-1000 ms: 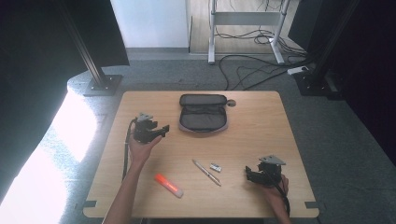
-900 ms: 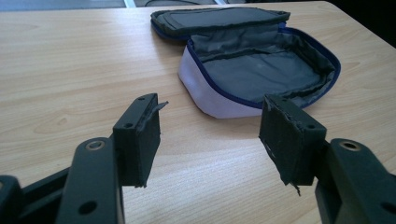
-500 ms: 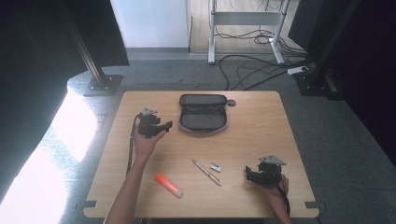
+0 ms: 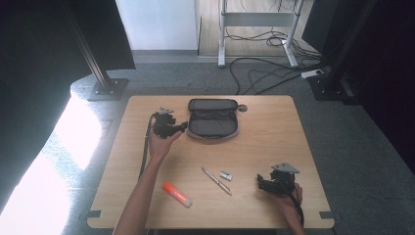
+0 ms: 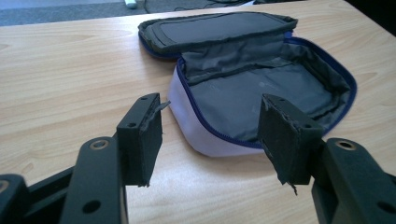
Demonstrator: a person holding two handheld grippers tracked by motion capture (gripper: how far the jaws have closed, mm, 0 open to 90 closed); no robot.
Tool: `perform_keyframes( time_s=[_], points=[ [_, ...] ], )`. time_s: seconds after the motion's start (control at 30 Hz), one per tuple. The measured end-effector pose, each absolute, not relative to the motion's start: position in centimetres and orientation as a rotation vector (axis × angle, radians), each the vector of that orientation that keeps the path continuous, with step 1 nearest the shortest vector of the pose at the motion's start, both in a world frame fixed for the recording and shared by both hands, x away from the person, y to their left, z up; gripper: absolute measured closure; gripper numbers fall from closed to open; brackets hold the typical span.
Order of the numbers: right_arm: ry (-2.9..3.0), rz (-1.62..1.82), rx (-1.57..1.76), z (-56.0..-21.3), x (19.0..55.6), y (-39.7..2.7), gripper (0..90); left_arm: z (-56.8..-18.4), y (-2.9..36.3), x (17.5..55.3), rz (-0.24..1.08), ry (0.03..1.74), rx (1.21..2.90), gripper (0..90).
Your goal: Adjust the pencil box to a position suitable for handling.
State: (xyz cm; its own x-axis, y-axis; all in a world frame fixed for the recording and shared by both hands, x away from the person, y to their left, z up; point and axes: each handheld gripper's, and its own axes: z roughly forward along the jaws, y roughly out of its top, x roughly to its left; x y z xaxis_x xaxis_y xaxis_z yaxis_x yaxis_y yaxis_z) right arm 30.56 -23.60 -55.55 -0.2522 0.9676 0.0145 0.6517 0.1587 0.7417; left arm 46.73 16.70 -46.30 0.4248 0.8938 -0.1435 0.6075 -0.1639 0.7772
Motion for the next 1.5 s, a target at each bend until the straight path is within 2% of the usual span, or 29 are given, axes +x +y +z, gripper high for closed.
perform_keyframes(
  time_s=[0.13,0.5,0.83,1.5],
  points=[
    [1.971,0.889,1.533,-55.5,30.6,-23.6,14.8,-46.2,16.3,47.3,0.478,1.281,1.869,42.4],
    [1.973,0.887,1.531,-55.5,30.6,-23.6,14.8,-48.1,15.0,49.4,0.416,1.303,1.874,43.2],
    [1.971,0.888,1.530,-55.5,30.5,-23.6,15.8,-50.2,14.5,50.8,0.412,1.348,1.900,46.1],
    [1.988,0.897,1.508,-55.5,30.6,-23.6,18.1,-51.9,14.3,51.9,0.360,1.374,1.932,57.3]
  ],
)
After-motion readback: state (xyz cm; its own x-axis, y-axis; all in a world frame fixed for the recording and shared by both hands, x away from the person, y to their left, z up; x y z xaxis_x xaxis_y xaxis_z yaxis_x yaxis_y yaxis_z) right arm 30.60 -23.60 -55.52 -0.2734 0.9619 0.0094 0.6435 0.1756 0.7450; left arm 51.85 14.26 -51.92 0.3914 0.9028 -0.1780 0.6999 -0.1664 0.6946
